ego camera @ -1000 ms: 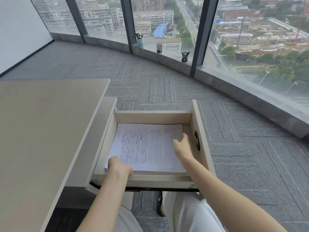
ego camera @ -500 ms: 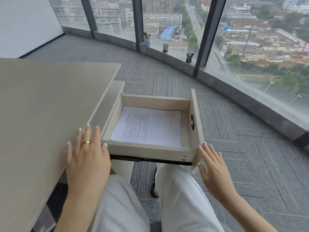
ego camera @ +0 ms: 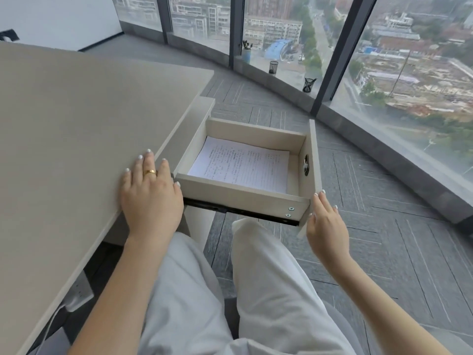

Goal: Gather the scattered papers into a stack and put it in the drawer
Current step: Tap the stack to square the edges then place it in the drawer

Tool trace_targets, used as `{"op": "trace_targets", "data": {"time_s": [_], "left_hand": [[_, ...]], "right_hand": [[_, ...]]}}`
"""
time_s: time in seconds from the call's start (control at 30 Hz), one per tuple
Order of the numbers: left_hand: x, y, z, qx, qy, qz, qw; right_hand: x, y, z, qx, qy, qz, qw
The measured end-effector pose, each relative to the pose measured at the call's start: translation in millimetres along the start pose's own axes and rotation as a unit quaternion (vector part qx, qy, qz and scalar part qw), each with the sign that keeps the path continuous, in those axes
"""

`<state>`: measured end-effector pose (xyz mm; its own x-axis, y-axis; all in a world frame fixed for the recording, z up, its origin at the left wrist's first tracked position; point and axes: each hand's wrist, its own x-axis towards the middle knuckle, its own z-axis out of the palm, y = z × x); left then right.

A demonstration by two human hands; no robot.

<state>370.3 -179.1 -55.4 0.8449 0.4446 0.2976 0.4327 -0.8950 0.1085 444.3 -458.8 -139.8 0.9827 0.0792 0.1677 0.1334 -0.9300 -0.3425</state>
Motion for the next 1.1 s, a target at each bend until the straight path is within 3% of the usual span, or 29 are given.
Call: {"op": "trace_targets", "data": {"time_s": [0.47,0.7,1.1], "left_hand": [[-8,-2,2,-0.023,0.023,0.008,0.999],[-6,-6,4,-0.028,0.069,0.038,0.996],[-6,-7,3,-0.024,0.059,0.041,0.997]], "right_hand": [[10,-60,18,0.023,-0.014,-0.077,0.997],[10,-104,54,0.079,0.033,-0.159,0.984],[13,-184,89,0.151,-0.065,-0.201,0.966]]}}
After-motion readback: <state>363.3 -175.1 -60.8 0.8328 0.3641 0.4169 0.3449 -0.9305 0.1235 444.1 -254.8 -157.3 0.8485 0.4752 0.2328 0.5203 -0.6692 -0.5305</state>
